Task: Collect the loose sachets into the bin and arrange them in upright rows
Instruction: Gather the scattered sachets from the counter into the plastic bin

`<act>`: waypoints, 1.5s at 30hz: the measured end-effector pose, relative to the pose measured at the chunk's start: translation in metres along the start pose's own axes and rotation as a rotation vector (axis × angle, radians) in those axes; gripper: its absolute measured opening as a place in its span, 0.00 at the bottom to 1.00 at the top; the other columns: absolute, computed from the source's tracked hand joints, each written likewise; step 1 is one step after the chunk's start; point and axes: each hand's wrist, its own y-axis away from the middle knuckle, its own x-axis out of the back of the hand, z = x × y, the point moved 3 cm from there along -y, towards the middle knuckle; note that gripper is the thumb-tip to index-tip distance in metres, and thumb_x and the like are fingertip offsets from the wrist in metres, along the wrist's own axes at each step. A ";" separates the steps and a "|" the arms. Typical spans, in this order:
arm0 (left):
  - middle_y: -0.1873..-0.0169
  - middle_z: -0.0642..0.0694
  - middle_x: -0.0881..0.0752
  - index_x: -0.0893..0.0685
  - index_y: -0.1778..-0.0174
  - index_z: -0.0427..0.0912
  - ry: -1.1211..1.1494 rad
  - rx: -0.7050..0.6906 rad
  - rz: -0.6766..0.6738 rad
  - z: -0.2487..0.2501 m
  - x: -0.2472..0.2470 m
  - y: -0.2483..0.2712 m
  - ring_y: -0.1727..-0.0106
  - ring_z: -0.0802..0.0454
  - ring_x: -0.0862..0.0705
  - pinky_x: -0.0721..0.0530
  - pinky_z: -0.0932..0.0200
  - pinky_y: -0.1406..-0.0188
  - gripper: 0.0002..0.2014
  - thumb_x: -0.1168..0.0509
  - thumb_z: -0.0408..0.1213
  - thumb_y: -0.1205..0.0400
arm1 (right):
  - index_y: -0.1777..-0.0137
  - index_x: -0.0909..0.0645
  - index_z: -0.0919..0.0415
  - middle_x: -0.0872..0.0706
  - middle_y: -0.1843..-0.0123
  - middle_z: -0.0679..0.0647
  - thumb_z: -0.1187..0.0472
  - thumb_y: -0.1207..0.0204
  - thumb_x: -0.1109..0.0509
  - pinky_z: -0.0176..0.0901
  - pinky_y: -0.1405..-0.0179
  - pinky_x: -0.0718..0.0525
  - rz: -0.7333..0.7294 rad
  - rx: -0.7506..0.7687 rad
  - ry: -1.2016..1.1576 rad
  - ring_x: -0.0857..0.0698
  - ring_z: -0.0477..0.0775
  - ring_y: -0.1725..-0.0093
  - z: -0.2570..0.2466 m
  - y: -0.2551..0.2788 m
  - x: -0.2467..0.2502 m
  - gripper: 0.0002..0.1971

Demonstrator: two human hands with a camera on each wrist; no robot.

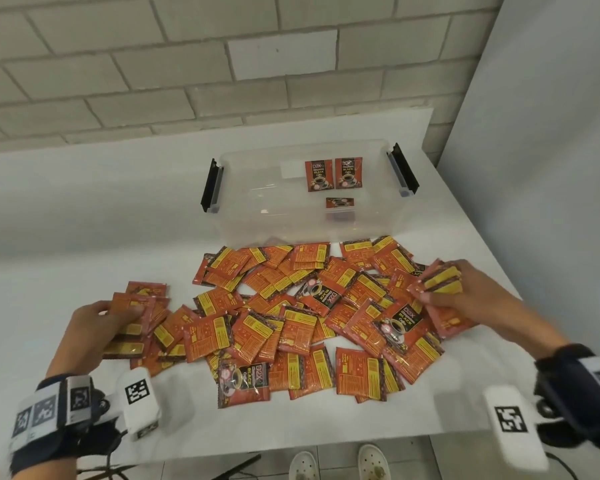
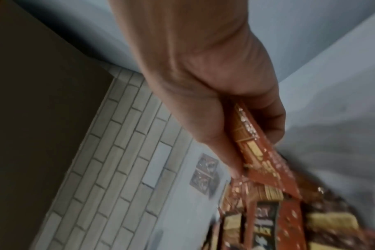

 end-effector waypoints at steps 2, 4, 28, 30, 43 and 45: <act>0.60 0.32 0.13 0.18 0.50 0.32 0.043 -0.028 0.009 0.004 0.001 0.000 0.63 0.36 0.15 0.15 0.46 0.56 0.10 0.27 0.32 0.23 | 0.29 0.34 0.58 0.20 0.37 0.61 0.51 0.34 0.19 0.54 0.51 0.12 0.000 -0.012 0.090 0.13 0.60 0.47 -0.004 -0.008 -0.013 0.37; 0.58 0.32 0.13 0.17 0.48 0.33 0.072 -0.072 0.015 0.011 0.004 0.001 0.62 0.36 0.14 0.15 0.41 0.50 0.11 0.27 0.33 0.23 | 0.27 0.35 0.62 0.32 0.30 0.63 0.50 0.35 0.18 0.54 0.45 0.14 0.030 -0.040 0.182 0.18 0.63 0.40 -0.008 -0.014 -0.021 0.41; 0.53 0.42 0.10 0.18 0.45 0.38 0.280 -0.286 -0.434 0.253 -0.108 -0.020 0.55 0.50 0.10 0.10 0.54 0.61 0.09 0.32 0.29 0.20 | 0.41 0.25 0.58 0.14 0.55 0.54 0.67 0.35 0.19 0.47 0.69 0.11 0.027 0.284 -0.237 0.12 0.52 0.62 -0.182 -0.050 0.050 0.25; 0.51 0.40 0.11 0.19 0.46 0.38 0.231 -0.259 -0.492 0.260 -0.140 -0.026 0.58 0.50 0.10 0.10 0.55 0.65 0.08 0.32 0.27 0.20 | 0.38 0.26 0.64 0.15 0.54 0.56 0.69 0.34 0.19 0.45 0.72 0.12 0.014 0.294 -0.294 0.12 0.52 0.62 -0.202 -0.074 0.037 0.26; 0.28 0.48 0.28 0.46 0.17 0.45 -0.230 -0.182 -0.638 0.237 -0.231 -0.055 0.34 0.41 0.20 0.13 0.52 0.49 0.43 0.28 0.26 0.24 | 0.37 0.23 0.70 0.14 0.51 0.60 0.80 0.31 0.27 0.46 0.69 0.15 -0.225 0.089 -0.104 0.12 0.60 0.57 -0.188 -0.175 -0.044 0.22; 0.27 0.43 0.27 0.53 0.16 0.47 -0.284 -0.160 -0.666 0.234 -0.232 -0.056 0.35 0.39 0.19 0.16 0.49 0.43 0.45 0.30 0.27 0.22 | 0.34 0.27 0.62 0.18 0.41 0.56 0.77 0.30 0.27 0.48 0.56 0.18 -0.229 0.103 -0.053 0.17 0.58 0.45 -0.188 -0.172 -0.041 0.26</act>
